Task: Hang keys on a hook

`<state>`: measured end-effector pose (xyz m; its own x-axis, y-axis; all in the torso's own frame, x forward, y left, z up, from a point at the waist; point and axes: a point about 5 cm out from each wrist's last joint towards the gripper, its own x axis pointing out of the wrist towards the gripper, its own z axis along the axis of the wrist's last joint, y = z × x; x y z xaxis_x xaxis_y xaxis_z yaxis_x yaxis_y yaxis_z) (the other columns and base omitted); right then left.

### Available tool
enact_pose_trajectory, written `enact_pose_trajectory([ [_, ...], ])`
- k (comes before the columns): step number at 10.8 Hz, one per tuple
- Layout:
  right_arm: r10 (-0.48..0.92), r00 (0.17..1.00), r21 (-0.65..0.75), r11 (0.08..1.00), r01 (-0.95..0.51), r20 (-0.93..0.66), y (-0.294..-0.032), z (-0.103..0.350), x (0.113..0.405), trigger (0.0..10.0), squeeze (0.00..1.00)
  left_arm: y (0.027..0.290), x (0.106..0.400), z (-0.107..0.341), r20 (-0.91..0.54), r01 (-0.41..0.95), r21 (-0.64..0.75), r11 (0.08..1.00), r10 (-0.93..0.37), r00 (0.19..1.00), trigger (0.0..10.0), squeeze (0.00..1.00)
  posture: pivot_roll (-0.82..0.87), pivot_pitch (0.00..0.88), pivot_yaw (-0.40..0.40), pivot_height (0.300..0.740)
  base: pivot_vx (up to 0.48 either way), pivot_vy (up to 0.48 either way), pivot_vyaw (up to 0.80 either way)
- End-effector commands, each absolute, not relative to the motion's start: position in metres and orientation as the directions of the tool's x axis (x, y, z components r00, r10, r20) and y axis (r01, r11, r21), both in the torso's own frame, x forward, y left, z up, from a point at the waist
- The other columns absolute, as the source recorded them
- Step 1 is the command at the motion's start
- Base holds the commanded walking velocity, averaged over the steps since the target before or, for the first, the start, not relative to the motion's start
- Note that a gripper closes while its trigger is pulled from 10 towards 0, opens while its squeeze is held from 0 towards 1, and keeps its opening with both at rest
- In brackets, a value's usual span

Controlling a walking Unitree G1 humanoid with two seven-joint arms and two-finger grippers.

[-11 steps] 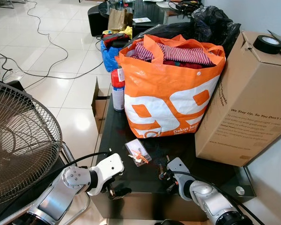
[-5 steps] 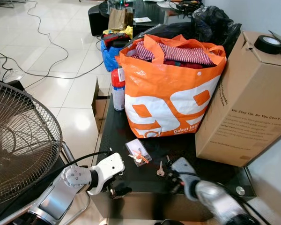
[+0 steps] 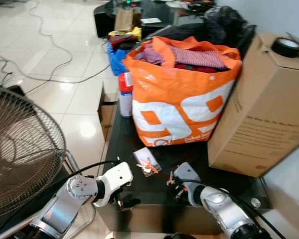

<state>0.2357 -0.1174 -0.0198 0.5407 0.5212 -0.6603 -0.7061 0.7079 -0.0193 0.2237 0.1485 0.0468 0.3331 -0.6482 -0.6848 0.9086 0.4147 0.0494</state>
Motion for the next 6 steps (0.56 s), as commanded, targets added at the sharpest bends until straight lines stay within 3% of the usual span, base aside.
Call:
enact_pose_trajectory([
  [1, 0.495, 0.543, -0.067, 0.694, -0.717, -0.679, -0.1192, -0.0219, 0.2359, 10.0, 1.0, 0.1464, 0.2244, 0.0507, -0.681, 0.914, 0.065, 0.401, -0.651, 0.334, 10.0, 0.0, -0.13, 0.0, -0.046, 0.74, 0.0, 0.0, 0.0],
  [2, 0.468, 0.543, -0.12, 0.671, -0.732, -0.697, -0.1196, -0.024, 0.2369, 10.0, 0.81, 0.1467, 0.2243, 0.0509, -0.682, 0.914, 0.066, 0.401, -0.65, 0.334, 10.0, 0.0, -0.13, 0.0, -0.046, 0.74, 0.0, 0.0, 0.0],
  [3, 0.455, 0.539, -0.138, 0.659, -0.739, -0.709, -0.1212, -0.0261, 0.2368, 10.0, 0.0, 0.1467, 0.224, 0.0508, -0.682, 0.914, 0.065, 0.4, -0.651, 0.334, 10.0, 0.0, -0.13, 0.0, -0.046, 0.74, 0.0, 0.0, 0.0],
  [5, 0.44, 0.541, -0.147, 0.663, -0.734, -0.717, -0.1238, -0.0281, 0.2366, 10.0, 0.0, 0.1465, 0.2236, 0.0508, -0.682, 0.915, 0.066, 0.397, -0.652, 0.332, 10.0, 0.0, -0.13, 0.0, -0.045, 0.74, 0.0, 0.0, 0.0],
  [6, 0.44, 0.538, -0.142, 0.665, -0.734, -0.719, -0.1239, -0.029, 0.2363, 3.7, 0.0, 0.1463, 0.2237, 0.051, -0.681, 0.916, 0.066, 0.396, -0.653, 0.332, 10.0, 0.0, -0.13, 0.0, -0.045, 0.74, 0.0, 0.0, 0.0],
])
